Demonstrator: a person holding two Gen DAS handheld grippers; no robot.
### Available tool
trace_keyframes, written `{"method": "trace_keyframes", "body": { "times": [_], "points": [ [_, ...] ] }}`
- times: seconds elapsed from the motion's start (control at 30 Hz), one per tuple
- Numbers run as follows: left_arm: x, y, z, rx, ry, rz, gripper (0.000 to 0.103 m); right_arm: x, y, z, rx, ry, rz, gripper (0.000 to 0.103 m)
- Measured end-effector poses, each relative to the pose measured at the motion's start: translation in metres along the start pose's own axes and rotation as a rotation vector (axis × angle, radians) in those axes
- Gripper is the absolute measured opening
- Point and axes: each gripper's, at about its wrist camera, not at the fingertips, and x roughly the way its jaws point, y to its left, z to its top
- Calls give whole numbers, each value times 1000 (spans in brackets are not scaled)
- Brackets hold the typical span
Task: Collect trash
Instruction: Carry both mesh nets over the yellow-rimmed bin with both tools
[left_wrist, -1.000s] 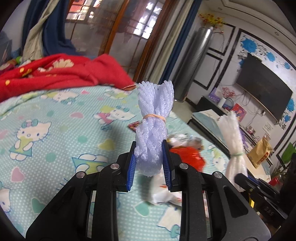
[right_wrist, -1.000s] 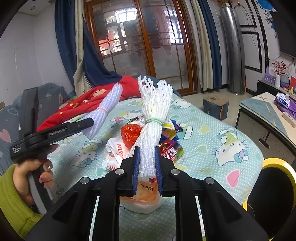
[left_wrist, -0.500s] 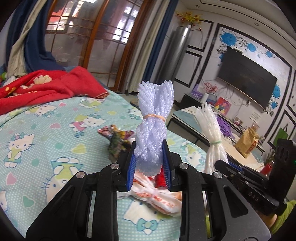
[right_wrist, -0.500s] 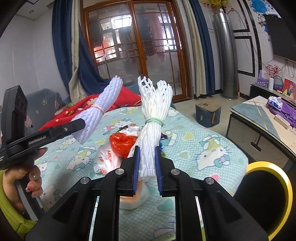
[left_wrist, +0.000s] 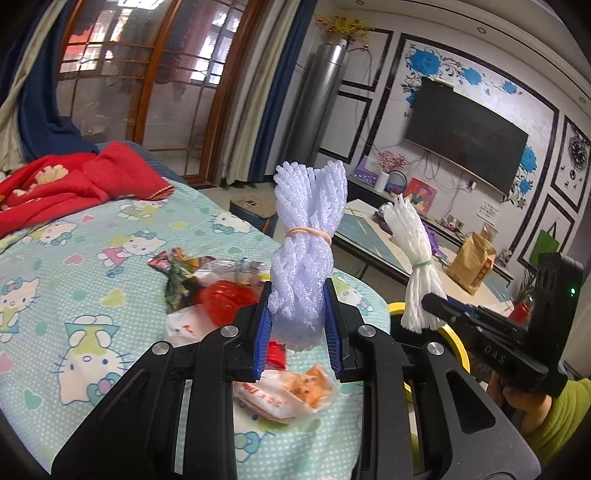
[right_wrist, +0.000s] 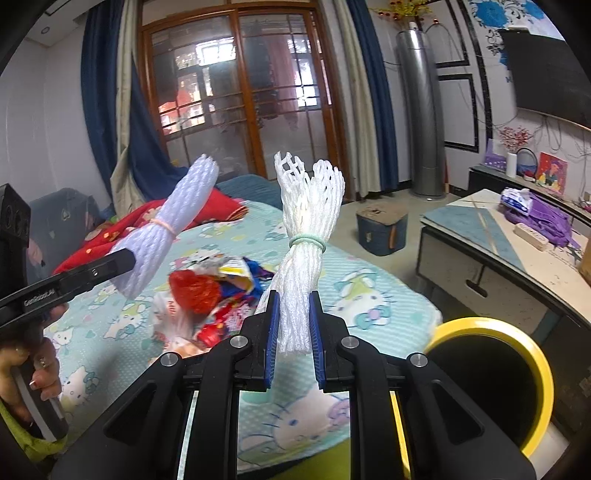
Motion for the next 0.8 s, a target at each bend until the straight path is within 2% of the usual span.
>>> {"method": "trace_keyframes", "body": {
  "times": [0.8],
  "points": [
    [52,-86,-20,138,98,-169,19,-42,-93,-25,115,0,-222,16]
  ]
}}
